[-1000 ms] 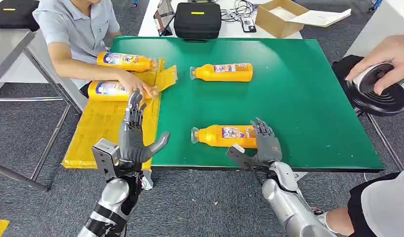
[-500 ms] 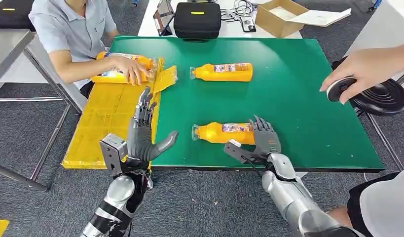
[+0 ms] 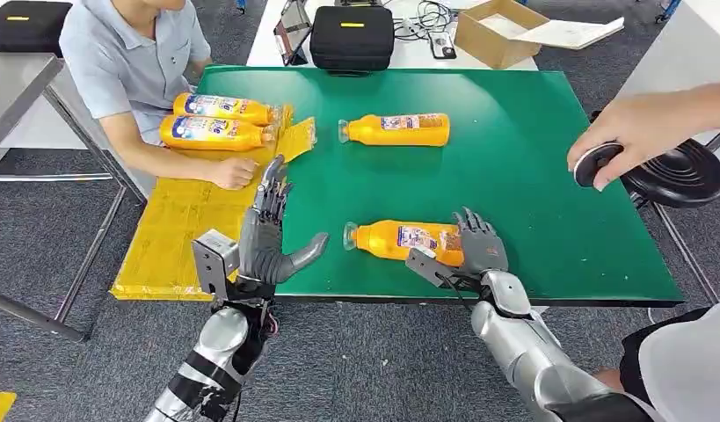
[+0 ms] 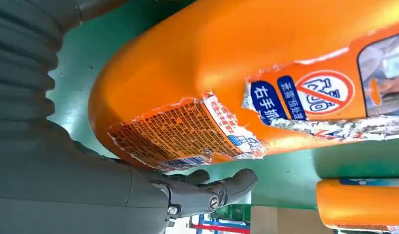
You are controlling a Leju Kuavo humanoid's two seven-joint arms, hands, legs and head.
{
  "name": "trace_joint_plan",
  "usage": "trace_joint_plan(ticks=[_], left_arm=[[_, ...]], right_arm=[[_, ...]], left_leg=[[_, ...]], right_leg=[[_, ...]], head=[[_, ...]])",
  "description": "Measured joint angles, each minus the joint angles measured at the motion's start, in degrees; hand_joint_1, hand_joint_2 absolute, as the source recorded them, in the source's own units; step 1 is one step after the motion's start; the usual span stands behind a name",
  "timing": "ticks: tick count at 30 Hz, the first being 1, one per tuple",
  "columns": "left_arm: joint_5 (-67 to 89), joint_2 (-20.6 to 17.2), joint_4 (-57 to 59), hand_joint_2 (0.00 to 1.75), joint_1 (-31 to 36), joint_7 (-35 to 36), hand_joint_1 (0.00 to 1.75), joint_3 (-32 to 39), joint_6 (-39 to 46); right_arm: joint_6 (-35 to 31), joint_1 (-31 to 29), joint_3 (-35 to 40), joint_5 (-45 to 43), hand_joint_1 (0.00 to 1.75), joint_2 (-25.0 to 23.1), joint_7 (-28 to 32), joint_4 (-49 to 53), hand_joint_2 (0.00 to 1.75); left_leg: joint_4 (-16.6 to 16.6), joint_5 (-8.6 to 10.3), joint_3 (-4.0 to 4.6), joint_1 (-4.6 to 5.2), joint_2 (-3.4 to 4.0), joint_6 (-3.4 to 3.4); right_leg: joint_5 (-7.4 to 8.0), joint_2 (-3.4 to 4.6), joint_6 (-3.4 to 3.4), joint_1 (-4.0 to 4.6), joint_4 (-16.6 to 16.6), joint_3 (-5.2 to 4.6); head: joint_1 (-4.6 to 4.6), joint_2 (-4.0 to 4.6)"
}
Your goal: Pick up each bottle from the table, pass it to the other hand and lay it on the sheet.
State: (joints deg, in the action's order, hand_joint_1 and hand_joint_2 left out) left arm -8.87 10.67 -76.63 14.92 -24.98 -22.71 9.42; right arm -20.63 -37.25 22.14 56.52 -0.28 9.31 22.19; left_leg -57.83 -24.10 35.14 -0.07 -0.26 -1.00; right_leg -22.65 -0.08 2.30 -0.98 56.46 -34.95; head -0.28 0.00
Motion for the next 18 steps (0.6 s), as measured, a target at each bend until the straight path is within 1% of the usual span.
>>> trace_joint_plan(ticks=[5,6,7,11,15,18], left_arm=[[-0.09,0.00,0.00,1.75,0.12,0.13,0.00,-0.02,0.00],[-0.09,0.00,0.00,1.75,0.15,0.15,0.00,-0.04,0.00],[-0.09,0.00,0.00,1.75,0.17,0.15,0.00,-0.04,0.00],[-0.18,0.00,0.24,1.75,0.46,0.20,0.00,-0.09,0.00],[-1.01,0.39,1.29,1.75,0.88,0.26,0.00,-0.11,-0.11],[-1.29,0.66,2.14,1.75,1.45,0.15,0.00,-0.11,-0.35]], right_arm=[[1.07,-0.52,0.02,0.22,0.00,-0.20,-1.03,-0.55,1.75],[1.16,-0.58,0.02,0.22,1.01,-0.24,-1.21,-0.61,1.75],[1.38,-0.67,0.02,0.29,1.75,-0.28,-1.34,-0.68,1.75],[2.25,-0.89,0.04,-0.30,1.75,-0.29,-0.18,-1.14,1.75],[2.43,-0.69,-0.96,-5.35,1.75,-0.07,6.16,-1.16,1.75],[2.43,-0.42,-2.54,-7.45,1.75,-0.07,7.89,-1.18,1.75]], left_leg=[[0.00,0.00,-0.12,0.00,0.01,0.00],[0.00,0.00,-0.12,0.00,0.01,0.00],[0.00,0.00,-0.14,0.00,0.01,0.00],[0.00,0.00,-0.17,0.01,0.01,0.00],[0.00,0.00,-0.19,0.01,0.02,0.00],[0.00,-0.02,-0.23,0.01,0.06,0.00]], right_leg=[[0.00,0.00,0.00,-0.01,0.00,0.11],[0.00,0.00,0.00,-0.01,0.00,0.13],[0.00,0.00,0.00,-0.01,0.00,0.14],[0.00,0.00,0.00,-0.01,-0.01,0.16],[0.01,0.01,0.00,0.00,-0.01,0.16],[0.01,0.05,0.00,0.00,-0.01,0.16]], head=[[0.00,0.00],[0.00,0.00],[0.00,0.00],[0.00,0.00],[0.02,0.00],[0.00,0.00]])
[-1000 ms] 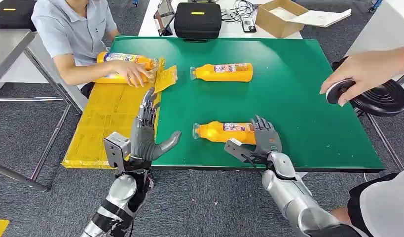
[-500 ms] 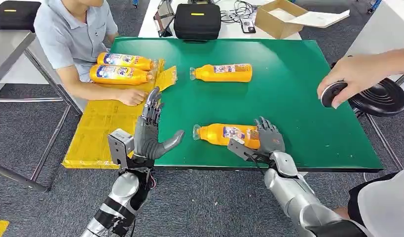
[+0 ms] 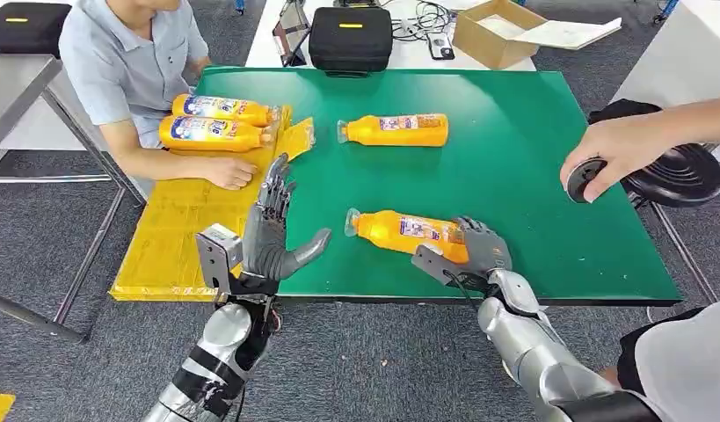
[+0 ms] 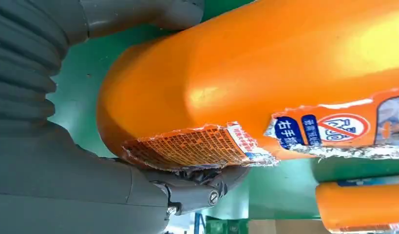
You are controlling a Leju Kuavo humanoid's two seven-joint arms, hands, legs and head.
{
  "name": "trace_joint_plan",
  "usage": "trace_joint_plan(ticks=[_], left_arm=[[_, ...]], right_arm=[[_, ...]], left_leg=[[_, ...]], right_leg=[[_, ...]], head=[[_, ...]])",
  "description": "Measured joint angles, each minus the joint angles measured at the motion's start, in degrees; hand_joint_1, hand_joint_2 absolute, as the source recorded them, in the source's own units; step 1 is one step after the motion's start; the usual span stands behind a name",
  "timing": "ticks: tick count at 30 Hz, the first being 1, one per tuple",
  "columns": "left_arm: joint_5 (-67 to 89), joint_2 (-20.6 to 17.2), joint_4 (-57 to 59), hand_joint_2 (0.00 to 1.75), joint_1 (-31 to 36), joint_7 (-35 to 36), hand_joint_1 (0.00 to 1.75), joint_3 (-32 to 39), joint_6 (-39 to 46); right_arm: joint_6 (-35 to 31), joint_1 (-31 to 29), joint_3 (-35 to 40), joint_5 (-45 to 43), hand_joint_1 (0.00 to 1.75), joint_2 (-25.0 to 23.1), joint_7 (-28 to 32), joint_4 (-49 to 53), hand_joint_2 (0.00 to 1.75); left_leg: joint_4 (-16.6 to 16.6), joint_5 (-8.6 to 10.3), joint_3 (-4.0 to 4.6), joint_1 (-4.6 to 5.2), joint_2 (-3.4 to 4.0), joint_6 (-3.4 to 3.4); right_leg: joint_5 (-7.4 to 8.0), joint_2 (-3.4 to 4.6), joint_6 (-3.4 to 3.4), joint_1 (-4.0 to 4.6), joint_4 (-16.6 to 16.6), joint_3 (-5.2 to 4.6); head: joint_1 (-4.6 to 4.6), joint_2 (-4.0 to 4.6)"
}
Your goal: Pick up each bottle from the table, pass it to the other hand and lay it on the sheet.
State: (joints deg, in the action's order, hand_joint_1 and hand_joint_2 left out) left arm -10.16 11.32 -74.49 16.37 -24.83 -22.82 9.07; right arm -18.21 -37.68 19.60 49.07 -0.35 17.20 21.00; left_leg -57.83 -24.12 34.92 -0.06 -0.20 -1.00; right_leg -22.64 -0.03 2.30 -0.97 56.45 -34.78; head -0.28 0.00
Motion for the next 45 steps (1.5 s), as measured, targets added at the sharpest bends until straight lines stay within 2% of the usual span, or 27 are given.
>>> trace_joint_plan(ticks=[11,16,19,20,22,23,27,30,34,38,39,45], left_arm=[[-0.96,0.26,1.20,1.75,0.92,-0.44,0.00,0.00,0.22],[-1.77,0.20,1.16,1.75,0.81,-1.03,0.00,0.33,2.04],[-2.12,0.24,0.48,1.75,-0.01,-1.03,0.00,1.16,5.14],[-2.45,0.24,0.24,0.00,-0.25,-0.89,0.00,1.49,5.64],[-2.58,0.24,0.13,0.00,-0.44,-0.74,0.00,1.92,5.92],[-2.62,0.26,0.13,1.75,-0.49,-0.72,0.00,1.95,5.99],[-7.46,0.48,0.02,1.75,-1.42,2.69,0.00,2.67,6.62],[-12.60,0.61,0.02,1.75,-2.65,6.12,0.00,2.93,5.39],[-19.51,0.00,2.20,1.75,-3.22,13.59,0.00,1.32,-5.82],[-21.70,-1.01,5.82,1.75,-3.37,15.08,0.00,-0.66,-11.46],[-22.01,-1.40,6.30,0.00,-3.37,15.30,0.00,-1.12,-12.95],[-21.88,-3.52,8.09,0.00,-3.49,16.22,0.00,-3.52,-18.47]], right_arm=[[3.19,0.39,-2.80,-2.60,1.75,0.44,0.81,-0.39,1.75],[4.81,1.00,-6.95,-9.69,1.75,0.59,5.84,-0.35,1.75],[4.90,2.58,-11.08,-16.44,1.75,0.41,13.84,0.55,1.75],[4.92,3.28,-12.31,-17.51,1.75,0.26,15.30,0.83,1.75],[5.00,3.84,-14.00,-18.01,1.75,0.07,16.06,1.33,1.75],[5.07,3.94,-14.51,-18.23,1.75,-0.04,16.20,1.46,1.75],[7.59,6.15,-17.68,-24.05,1.75,-0.77,20.84,4.29,1.75],[10.69,10.13,-19.39,-30.06,1.75,-1.97,21.48,10.72,1.75],[12.43,15.13,-19.47,-36.63,1.75,-4.35,19.45,21.10,1.75],[13.53,18.81,-17.68,-38.64,1.75,-6.14,19.30,27.85,1.75],[13.62,19.64,-17.09,-39.08,1.75,-6.51,19.50,28.99,1.75],[13.88,22.00,-14.90,-40.72,1.75,-7.85,19.91,32.85,1.75]], left_leg=[[0.01,-0.01,-0.16,-0.02,0.00,0.01],[0.01,-0.02,-0.26,-0.01,-0.01,-0.01],[0.01,-0.03,-0.24,-0.01,-0.02,-0.01],[0.01,-0.03,-0.22,-0.01,-0.03,-0.02],[0.01,-0.03,-0.22,-0.01,-0.02,-0.01],[0.01,-0.03,-0.22,-0.01,-0.02,-0.01],[0.02,-0.03,-0.15,-0.02,-0.05,-0.01],[0.02,-0.02,-0.01,-0.02,-0.06,-0.01],[0.02,0.00,0.28,-0.02,-0.11,-0.01],[0.02,-0.03,0.31,-0.02,-0.06,-0.01],[0.02,-0.03,0.34,-0.02,-0.06,-0.01],[0.03,-0.02,0.44,-0.02,-0.08,0.00]], right_leg=[[-0.02,0.00,-0.02,0.03,-0.01,0.17],[-0.02,0.00,-0.01,0.01,-0.03,0.34],[-0.02,-0.01,-0.01,0.01,-0.03,0.34],[-0.02,-0.01,-0.01,0.01,-0.02,0.33],[-0.02,-0.01,-0.01,0.02,-0.02,0.31],[-0.02,-0.01,-0.01,0.03,-0.02,0.31],[-0.02,-0.02,-0.01,0.03,-0.01,0.28],[-0.02,-0.02,-0.01,0.02,-0.01,0.14],[-0.02,-0.05,-0.01,0.02,0.00,-0.13],[-0.02,-0.03,-0.01,0.01,0.00,-0.22],[-0.03,-0.03,-0.01,0.01,0.00,-0.24],[-0.04,-0.04,-0.01,0.01,0.00,-0.32]], head=[[0.00,0.00],[0.00,0.00],[0.02,0.00],[0.00,0.00],[-0.02,0.00],[0.00,0.00],[0.00,0.00],[0.00,0.00],[-0.02,0.00],[0.00,0.00],[-0.02,0.00],[0.00,0.00]])
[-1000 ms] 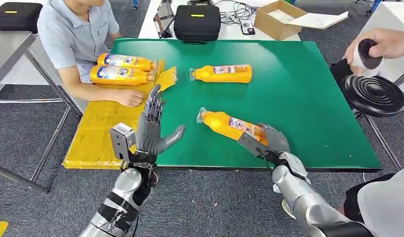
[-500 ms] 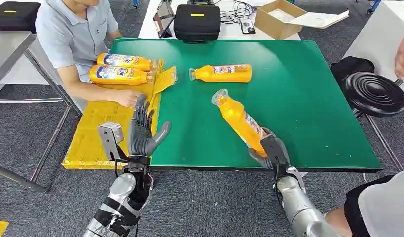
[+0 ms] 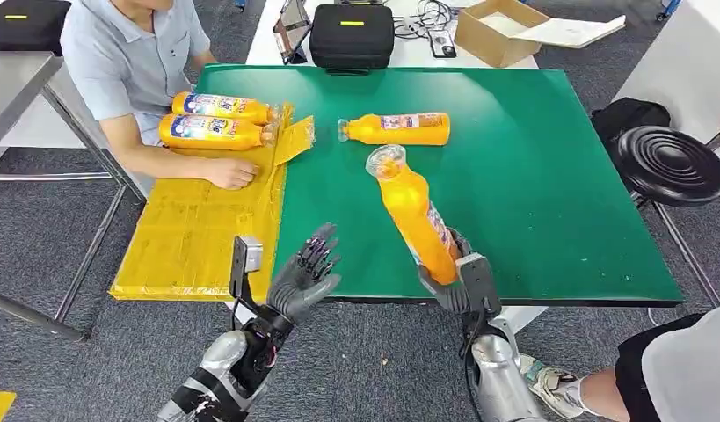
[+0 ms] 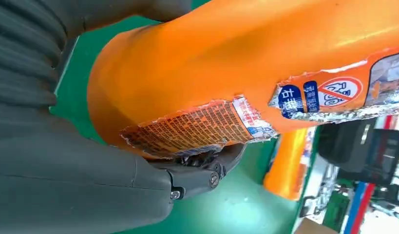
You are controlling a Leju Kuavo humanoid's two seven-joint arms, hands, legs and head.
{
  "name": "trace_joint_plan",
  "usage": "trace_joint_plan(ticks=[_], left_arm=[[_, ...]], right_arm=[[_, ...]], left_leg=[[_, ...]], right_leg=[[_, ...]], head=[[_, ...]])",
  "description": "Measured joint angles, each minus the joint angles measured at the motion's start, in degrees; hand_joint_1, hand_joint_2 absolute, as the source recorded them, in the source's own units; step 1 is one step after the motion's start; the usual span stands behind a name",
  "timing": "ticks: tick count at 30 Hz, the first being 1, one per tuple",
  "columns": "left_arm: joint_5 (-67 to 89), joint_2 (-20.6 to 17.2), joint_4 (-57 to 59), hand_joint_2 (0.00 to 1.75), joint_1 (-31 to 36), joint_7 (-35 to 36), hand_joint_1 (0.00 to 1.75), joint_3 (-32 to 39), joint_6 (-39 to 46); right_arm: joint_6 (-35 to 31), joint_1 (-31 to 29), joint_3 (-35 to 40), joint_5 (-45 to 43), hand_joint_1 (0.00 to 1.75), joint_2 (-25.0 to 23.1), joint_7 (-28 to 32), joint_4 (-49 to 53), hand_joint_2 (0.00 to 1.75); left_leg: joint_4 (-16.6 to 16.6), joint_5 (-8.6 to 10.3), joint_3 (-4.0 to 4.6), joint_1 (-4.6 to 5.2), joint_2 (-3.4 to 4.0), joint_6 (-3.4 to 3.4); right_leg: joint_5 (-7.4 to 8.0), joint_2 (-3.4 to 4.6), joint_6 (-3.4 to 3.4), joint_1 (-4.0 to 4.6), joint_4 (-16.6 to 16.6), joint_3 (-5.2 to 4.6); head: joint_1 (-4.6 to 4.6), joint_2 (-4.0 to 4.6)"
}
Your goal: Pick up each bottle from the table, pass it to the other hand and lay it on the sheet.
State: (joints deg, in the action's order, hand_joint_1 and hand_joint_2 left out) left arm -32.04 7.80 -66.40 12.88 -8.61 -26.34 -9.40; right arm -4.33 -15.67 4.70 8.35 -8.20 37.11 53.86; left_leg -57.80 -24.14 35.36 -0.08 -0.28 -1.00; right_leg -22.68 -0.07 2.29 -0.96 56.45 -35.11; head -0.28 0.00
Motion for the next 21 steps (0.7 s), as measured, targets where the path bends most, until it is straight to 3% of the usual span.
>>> trace_joint_plan(ticks=[9,10,14,21], left_arm=[[-2.26,-2.12,0.74,0.00,-0.75,0.55,0.00,-1.07,-6.03],[-2.34,-2.23,0.74,1.75,-1.05,0.55,0.00,-0.98,-5.32],[4.53,-1.53,-0.83,1.75,-1.99,-3.96,0.00,-0.13,9.85],[13.68,-0.89,-2.80,1.75,-1.88,-9.42,0.00,-0.81,9.20]], right_arm=[[-0.53,0.79,1.40,-0.98,1.75,-0.85,-0.44,1.29,1.75],[-0.74,0.85,1.53,-1.03,1.75,-1.05,-0.52,1.29,1.75],[-2.51,2.43,2.16,-1.46,1.75,-1.44,-1.29,2.75,1.75],[-2.73,3.31,5.55,-0.81,1.75,-1.79,-1.27,3.76,1.75]], left_leg=[[0.00,0.01,0.01,0.00,0.00,0.00],[0.00,0.01,0.01,0.00,0.00,0.00],[0.00,0.00,0.04,0.00,-0.03,0.00],[0.00,0.00,0.07,0.00,0.02,0.00]], right_leg=[[0.00,0.00,0.00,0.00,0.00,0.00],[0.00,0.00,0.00,0.00,0.00,0.00],[0.00,-0.01,0.00,0.00,0.00,-0.05],[0.00,0.00,0.00,-0.01,-0.01,-0.07]], head=[[0.00,0.00],[0.00,0.00],[-0.02,0.00],[0.00,0.00]])
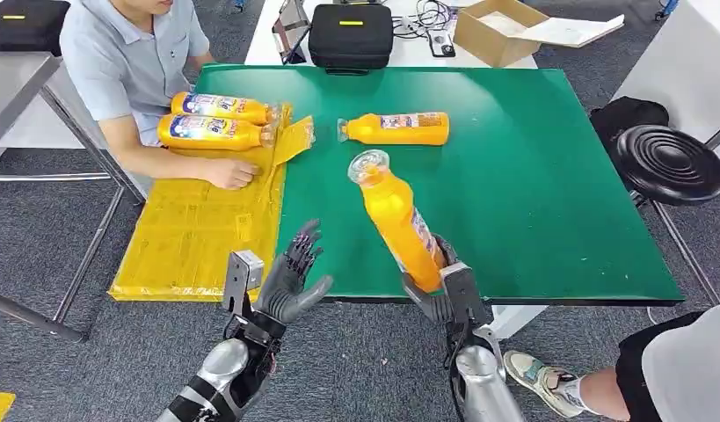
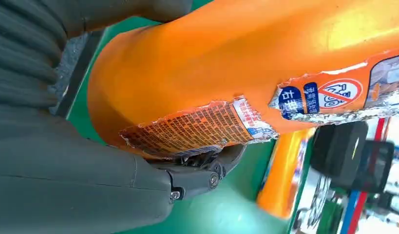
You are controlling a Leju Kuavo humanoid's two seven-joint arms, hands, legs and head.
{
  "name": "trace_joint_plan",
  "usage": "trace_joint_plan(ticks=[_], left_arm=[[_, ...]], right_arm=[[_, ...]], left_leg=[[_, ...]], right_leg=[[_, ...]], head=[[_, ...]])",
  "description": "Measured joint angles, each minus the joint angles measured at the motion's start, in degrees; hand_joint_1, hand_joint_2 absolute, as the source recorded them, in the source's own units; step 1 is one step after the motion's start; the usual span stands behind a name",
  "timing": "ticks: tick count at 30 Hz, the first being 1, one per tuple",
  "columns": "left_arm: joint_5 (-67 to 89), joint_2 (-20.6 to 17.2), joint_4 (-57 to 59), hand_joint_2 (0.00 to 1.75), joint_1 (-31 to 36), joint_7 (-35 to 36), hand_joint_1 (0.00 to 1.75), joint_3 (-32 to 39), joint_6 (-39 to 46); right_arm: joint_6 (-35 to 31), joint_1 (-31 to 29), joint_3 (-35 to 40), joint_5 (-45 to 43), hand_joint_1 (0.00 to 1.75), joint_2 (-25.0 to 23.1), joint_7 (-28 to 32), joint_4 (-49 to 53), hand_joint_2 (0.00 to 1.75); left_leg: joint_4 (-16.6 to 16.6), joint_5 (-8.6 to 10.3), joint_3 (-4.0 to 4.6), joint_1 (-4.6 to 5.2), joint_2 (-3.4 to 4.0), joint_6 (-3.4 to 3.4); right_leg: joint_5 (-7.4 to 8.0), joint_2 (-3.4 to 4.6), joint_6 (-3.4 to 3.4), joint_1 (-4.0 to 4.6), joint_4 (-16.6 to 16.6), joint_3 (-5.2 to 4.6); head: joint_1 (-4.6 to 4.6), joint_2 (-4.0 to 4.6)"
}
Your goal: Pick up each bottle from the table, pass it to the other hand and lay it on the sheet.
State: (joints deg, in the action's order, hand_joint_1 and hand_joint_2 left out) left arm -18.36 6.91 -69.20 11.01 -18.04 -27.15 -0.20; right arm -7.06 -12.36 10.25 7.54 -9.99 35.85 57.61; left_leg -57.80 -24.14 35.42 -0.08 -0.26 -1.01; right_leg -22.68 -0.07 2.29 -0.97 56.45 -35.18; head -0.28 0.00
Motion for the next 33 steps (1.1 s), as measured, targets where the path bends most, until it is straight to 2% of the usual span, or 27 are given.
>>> trace_joint_plan(ticks=[2,5,10,22,28,33], left_arm=[[2.54,0.00,0.00,1.75,-0.01,-2.06,0.00,-0.07,0.75],[11.00,0.83,0.00,1.75,-0.04,-6.71,0.00,-0.15,8.57],[8.41,2.03,0.02,1.75,0.19,-4.28,0.00,-0.22,4.50],[9.30,2.82,0.17,1.75,0.39,-5.31,0.00,-0.85,3.58],[2.44,3.36,0.66,1.75,1.16,-3.12,0.00,-0.81,-3.64],[-1.69,3.58,0.66,1.75,1.21,-2.44,0.00,-0.35,-6.56]], right_arm=[[0.44,-0.02,1.11,0.09,1.75,-0.35,0.09,0.00,1.75],[1.48,0.11,3.38,0.41,1.75,-0.87,0.22,0.24,1.75],[2.69,0.30,7.56,1.09,1.75,-1.20,0.24,1.03,1.75],[1.79,-0.19,10.36,2.95,1.75,-1.18,0.09,1.16,1.75],[1.14,-1.18,12.96,6.27,1.75,-1.16,0.50,0.72,1.75],[1.31,-2.00,14.56,6.99,1.75,-1.18,0.92,-0.53,1.75]], left_leg=[[0.00,0.01,0.00,0.00,-0.04,0.01],[0.00,0.02,0.00,-0.01,-0.02,0.01],[0.00,0.02,0.00,-0.01,-0.02,0.01],[0.00,0.01,0.01,0.00,-0.03,0.01],[0.00,0.01,0.01,-0.01,-0.01,0.01],[0.00,0.02,0.01,-0.01,-0.02,0.01]], right_leg=[[0.00,-0.01,0.00,0.00,0.00,0.01],[0.00,0.00,0.00,0.02,0.01,0.00],[0.00,-0.01,0.00,0.00,0.01,0.00],[0.00,-0.01,0.00,0.00,0.00,0.00],[0.00,0.00,0.00,0.00,0.01,0.00],[0.00,-0.01,0.00,0.00,0.01,0.00]], head=[[0.00,0.00],[0.00,0.00],[0.00,0.00],[0.00,0.00],[0.00,0.00],[0.00,0.00]])
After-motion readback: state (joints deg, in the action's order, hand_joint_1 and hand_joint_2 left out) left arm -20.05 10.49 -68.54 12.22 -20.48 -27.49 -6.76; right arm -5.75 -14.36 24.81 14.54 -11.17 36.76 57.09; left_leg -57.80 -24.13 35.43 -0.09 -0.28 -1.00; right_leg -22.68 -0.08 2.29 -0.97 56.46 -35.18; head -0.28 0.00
